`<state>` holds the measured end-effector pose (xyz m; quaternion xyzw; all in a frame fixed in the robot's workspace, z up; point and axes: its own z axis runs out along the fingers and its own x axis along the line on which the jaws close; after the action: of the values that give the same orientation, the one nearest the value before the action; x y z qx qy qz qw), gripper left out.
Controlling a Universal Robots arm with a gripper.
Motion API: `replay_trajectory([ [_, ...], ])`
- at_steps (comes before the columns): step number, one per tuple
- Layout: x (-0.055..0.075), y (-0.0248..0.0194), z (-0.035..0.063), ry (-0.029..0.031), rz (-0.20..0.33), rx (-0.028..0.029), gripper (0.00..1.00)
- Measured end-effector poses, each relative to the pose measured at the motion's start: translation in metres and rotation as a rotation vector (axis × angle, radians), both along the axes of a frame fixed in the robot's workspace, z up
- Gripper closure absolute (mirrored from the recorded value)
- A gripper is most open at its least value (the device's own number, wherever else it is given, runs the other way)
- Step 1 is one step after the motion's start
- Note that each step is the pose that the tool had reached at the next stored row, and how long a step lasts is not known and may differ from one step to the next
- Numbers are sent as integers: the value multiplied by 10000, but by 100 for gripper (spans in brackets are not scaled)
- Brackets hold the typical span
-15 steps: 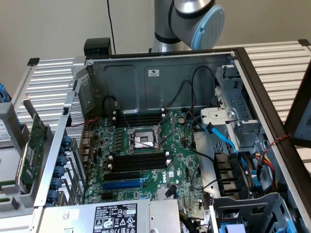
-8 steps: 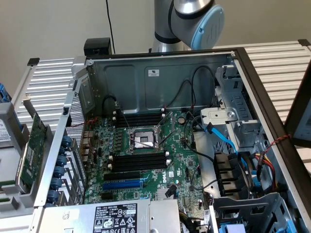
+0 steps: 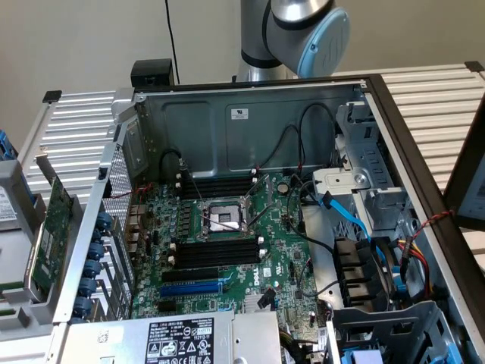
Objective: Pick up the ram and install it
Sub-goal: 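Pick up the ram and move it above insertion slot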
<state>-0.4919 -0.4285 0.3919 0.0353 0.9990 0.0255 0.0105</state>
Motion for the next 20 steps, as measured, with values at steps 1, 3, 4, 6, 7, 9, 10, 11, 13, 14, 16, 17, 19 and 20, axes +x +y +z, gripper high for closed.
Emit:
replay_trajectory([
  [1, 0, 0, 0, 1, 0, 0, 89],
  [3, 0, 0, 0, 1, 0, -1, 89],
  [4, 0, 0, 0, 1, 3, 0, 89],
  [6, -1, 1, 0, 0, 198, 0, 89],
  [7, -1, 1, -1, -1, 377, 0, 89],
  [9, 0, 0, -1, 0, 753, 0, 89],
  [10, 0, 0, -1, 0, 933, 0, 89],
  [11, 0, 0, -1, 1, 1119, 0, 89],
  [13, 0, 0, -2, 1, 1473, 0, 89],
  [14, 0, 0, -3, 0, 1659, 0, 89],
  [16, 0, 0, -3, 1, 2019, -1, 89],
  [17, 0, 0, -4, 0, 2198, -1, 89],
  [19, 0, 0, -4, 0, 2563, 0, 89],
  [20, 0, 0, -4, 0, 2743, 0, 89],
])
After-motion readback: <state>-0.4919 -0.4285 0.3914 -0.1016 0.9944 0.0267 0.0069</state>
